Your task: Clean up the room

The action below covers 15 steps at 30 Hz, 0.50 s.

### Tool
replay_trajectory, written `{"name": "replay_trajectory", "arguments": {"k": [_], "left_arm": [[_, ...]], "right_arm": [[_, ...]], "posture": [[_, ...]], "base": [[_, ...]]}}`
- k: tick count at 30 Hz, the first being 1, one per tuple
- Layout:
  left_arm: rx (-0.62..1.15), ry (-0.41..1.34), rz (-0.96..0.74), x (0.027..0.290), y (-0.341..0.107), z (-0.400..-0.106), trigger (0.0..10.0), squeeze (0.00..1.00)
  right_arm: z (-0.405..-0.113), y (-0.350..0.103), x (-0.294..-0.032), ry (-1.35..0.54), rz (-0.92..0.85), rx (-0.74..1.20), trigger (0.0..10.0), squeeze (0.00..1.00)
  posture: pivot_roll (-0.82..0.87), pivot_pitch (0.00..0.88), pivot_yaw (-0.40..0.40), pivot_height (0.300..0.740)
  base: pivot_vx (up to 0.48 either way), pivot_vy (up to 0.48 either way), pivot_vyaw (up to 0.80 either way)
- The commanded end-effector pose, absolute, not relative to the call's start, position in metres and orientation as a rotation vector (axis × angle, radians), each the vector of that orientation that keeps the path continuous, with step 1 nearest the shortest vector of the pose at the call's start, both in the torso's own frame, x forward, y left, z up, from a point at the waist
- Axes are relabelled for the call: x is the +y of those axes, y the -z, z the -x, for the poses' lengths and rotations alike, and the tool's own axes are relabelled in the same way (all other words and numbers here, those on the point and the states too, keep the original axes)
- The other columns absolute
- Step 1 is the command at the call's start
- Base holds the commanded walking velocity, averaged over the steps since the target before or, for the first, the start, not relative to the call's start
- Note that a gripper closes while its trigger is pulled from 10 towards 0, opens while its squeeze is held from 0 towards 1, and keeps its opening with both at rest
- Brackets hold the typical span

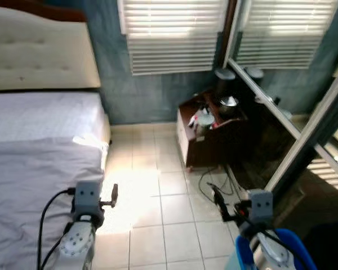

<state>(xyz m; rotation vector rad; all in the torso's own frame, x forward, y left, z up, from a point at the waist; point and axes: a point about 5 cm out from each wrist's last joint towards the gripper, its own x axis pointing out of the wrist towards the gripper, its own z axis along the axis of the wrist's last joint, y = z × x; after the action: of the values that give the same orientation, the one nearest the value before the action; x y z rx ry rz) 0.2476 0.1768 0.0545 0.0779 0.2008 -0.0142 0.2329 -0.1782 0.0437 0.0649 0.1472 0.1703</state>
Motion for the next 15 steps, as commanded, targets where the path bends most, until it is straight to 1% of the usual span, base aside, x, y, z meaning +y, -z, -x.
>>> {"name": "replay_trajectory", "arguments": {"k": [1,5,10,15], "left_arm": [[0.203,-0.006,-0.085,0.1823,-0.0531,-0.2501,10.0,0.00],[0.194,0.000,-0.091,0.1817,-0.0538,-0.2517,10.0,0.00],[0.199,-0.011,-0.059,0.1815,-0.0514,-0.2518,10.0,0.00],[0.191,0.008,-0.083,0.1823,-0.0525,-0.2472,10.0,0.00]], "right_arm": [[-0.2373,-0.0465,-0.1758,-0.180,-0.053,0.131,10.0,0.00],[-0.2383,-0.0474,-0.1755,-0.186,-0.047,0.128,10.0,0.00],[-0.2398,-0.0492,-0.1760,-0.193,-0.036,0.122,10.0,0.00],[-0.2394,-0.0524,-0.1781,-0.177,-0.047,0.108,10.0,0.00]], "posture": [[0.04,0.000,-0.039,0.740],[0.03,0.000,-0.041,0.740],[0.03,0.000,-0.045,0.740],[0.04,0.000,-0.045,0.740]], "base": [[0.000,0.000,0.61],[0.000,0.000,0.61],[0.000,0.000,0.61],[0.000,0.000,0.61]]}}
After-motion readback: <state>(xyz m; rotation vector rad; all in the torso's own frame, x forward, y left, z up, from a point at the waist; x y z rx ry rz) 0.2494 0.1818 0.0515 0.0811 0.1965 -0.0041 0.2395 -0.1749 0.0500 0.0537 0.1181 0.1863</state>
